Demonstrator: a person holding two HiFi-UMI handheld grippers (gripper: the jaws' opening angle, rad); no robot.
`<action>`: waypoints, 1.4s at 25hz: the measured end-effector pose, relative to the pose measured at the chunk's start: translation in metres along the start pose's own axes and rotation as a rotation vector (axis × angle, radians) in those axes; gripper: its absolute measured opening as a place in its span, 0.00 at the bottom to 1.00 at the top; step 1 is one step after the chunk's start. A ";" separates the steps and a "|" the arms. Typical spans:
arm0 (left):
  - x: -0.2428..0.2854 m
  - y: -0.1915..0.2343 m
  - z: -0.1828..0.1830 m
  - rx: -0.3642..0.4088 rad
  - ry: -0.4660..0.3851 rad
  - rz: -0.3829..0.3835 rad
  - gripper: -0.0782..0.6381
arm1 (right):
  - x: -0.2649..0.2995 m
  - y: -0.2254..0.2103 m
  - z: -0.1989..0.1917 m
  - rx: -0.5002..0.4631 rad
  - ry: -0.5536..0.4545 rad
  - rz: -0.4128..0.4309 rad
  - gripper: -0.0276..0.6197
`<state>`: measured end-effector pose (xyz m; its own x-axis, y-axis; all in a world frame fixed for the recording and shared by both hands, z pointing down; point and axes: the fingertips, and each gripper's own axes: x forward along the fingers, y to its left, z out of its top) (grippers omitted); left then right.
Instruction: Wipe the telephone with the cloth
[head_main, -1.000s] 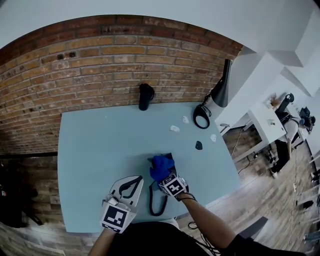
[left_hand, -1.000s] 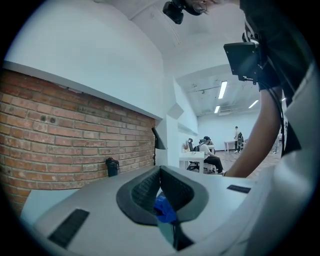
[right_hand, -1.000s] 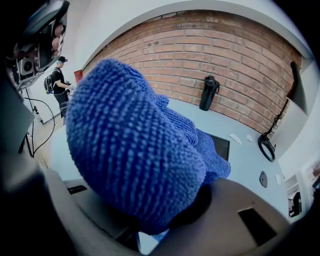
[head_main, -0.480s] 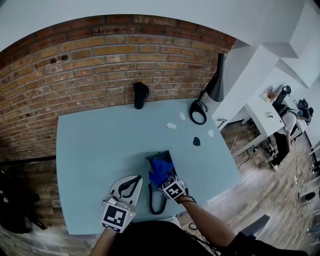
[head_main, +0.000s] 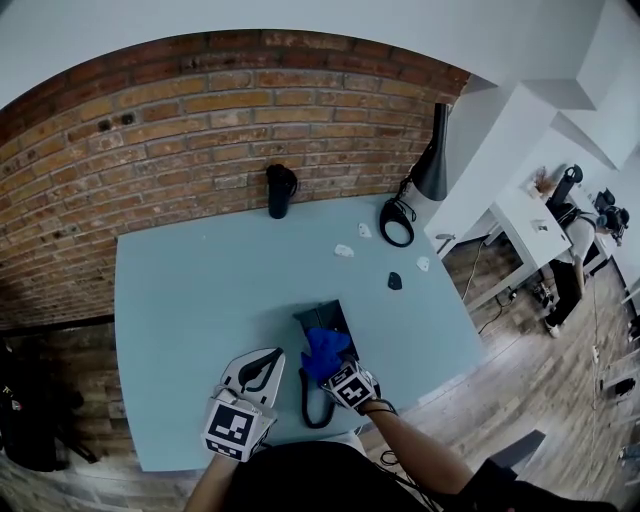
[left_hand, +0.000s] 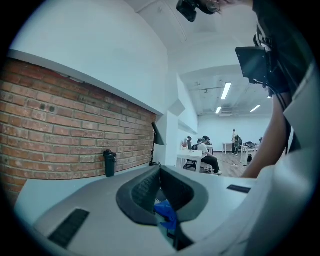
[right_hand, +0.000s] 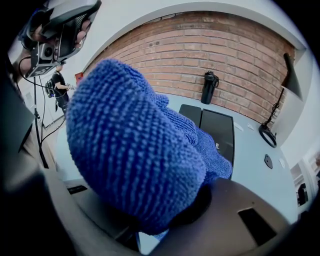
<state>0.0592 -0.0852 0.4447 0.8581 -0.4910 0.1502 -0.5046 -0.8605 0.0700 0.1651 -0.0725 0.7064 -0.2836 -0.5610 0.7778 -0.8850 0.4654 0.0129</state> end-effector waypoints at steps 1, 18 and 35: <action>0.000 0.000 -0.001 -0.003 0.004 0.000 0.12 | 0.000 0.001 -0.001 0.003 -0.001 0.001 0.25; -0.002 0.001 -0.002 -0.006 0.007 0.005 0.12 | -0.004 0.015 -0.018 0.012 0.013 -0.004 0.25; 0.006 0.013 -0.006 0.008 0.014 0.014 0.12 | 0.000 0.018 -0.022 0.002 0.030 0.003 0.25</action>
<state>0.0568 -0.0985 0.4523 0.8497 -0.5009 0.1646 -0.5156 -0.8548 0.0600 0.1574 -0.0488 0.7205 -0.2751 -0.5391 0.7960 -0.8849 0.4657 0.0095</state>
